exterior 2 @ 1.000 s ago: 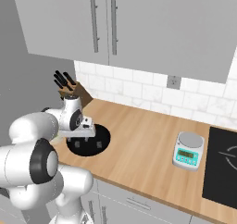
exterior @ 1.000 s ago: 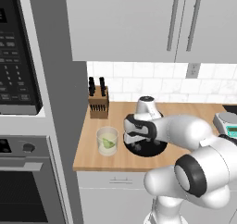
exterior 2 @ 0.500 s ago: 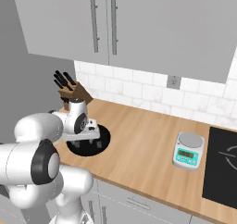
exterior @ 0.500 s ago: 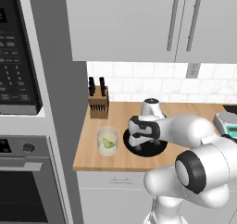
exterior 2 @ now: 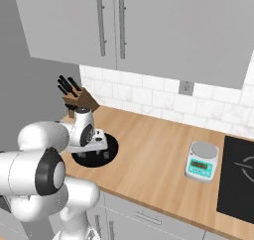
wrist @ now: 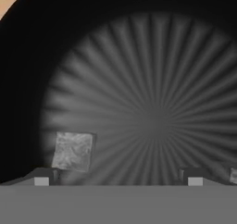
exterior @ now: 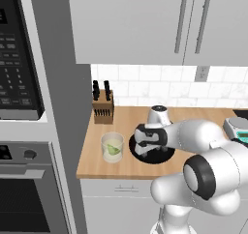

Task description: Grab a lemon wedge from the fridge and one ice cube from the ice bowl, and put them in the glass of lemonade.

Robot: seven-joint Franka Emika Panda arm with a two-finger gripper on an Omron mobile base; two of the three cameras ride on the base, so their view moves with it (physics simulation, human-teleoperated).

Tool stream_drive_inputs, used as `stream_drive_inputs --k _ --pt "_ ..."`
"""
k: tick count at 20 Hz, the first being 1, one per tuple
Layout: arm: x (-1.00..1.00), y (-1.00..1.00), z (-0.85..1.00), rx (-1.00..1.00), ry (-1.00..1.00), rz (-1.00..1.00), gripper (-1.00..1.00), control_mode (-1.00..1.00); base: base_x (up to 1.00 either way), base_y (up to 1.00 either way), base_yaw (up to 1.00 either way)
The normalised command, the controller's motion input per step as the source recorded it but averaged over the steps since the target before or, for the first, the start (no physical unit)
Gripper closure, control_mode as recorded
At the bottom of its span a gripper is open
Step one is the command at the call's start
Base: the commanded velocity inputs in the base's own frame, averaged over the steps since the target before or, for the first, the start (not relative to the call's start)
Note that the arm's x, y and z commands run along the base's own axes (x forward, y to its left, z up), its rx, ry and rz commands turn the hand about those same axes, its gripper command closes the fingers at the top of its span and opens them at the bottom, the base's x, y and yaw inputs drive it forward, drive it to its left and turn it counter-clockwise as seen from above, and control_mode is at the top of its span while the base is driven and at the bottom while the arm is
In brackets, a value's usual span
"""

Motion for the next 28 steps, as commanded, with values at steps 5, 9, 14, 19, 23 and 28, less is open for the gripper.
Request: stream_drive_inputs --k 5,9,14,19,23,28 --pt "0.17 0.00 -0.04 0.01 -0.06 0.00 -1.00 -1.00 0.00 0.00 0.00" --pt "0.00 -0.01 -0.05 0.02 -0.02 0.00 -1.00 -1.00 0.00 0.00 0.00" --pt "-0.22 0.04 0.09 0.05 -0.08 0.00 -1.00 -1.00 0.00 0.00 0.00" --pt "-0.08 0.04 0.01 0.03 -0.03 0.00 -1.00 -1.00 0.00 0.00 0.00" --pt "0.19 0.01 0.00 0.00 0.00 0.00 -1.00 -1.00 0.00 0.00 0.00" --pt "0.22 0.04 0.00 0.01 0.00 0.00 -1.00 -1.00 0.00 0.00 0.00"
